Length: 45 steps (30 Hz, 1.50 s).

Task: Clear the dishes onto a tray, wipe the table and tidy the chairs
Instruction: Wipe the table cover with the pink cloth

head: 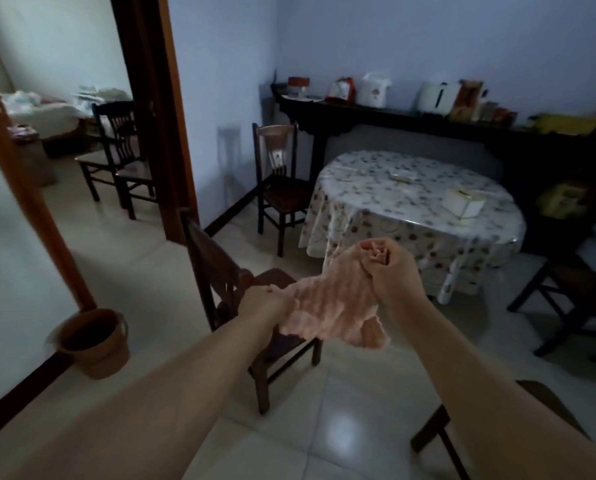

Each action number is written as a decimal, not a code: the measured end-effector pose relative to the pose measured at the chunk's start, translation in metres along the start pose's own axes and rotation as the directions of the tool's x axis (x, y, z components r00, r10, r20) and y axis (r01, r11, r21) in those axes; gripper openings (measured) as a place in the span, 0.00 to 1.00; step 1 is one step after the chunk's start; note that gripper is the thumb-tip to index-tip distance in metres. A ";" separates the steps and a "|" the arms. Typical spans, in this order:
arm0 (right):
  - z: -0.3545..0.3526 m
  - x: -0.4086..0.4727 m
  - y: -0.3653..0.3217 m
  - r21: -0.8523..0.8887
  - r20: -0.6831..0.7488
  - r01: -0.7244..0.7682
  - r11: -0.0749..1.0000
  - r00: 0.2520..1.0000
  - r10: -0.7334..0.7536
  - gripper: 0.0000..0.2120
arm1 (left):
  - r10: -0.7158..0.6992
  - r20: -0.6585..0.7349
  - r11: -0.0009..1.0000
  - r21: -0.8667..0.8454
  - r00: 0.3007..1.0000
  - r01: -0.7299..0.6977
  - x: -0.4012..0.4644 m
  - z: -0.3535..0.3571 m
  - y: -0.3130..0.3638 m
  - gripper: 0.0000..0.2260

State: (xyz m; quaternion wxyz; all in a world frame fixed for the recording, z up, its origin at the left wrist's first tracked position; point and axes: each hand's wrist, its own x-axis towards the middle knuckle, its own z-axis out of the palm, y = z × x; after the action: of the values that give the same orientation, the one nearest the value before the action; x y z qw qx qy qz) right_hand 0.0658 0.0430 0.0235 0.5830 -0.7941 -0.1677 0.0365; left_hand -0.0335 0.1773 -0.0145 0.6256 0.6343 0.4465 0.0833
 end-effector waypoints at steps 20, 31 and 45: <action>-0.109 0.260 0.045 0.203 -0.032 -0.159 0.966 0.985 0.169 0.13 | 0.264 0.631 0.951 -0.295 0.730 -0.089 0.168 0.240 0.169 0.09; -0.175 0.445 0.131 -0.062 -0.005 -0.310 0.949 0.951 0.310 0.08 | 0.085 0.372 0.989 -0.144 0.924 -0.033 0.275 0.378 0.271 0.09; -0.163 0.721 0.191 0.300 0.090 -0.459 0.836 0.886 0.454 0.12 | 0.083 0.612 0.995 -0.004 0.787 -0.102 0.482 0.521 0.380 0.13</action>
State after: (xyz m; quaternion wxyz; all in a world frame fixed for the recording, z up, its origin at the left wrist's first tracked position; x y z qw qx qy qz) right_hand 0.8282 0.0665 -0.0052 0.6745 -0.7082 0.0297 0.2064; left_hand 0.7713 0.1952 -0.0089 0.7219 0.6575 0.1902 -0.1019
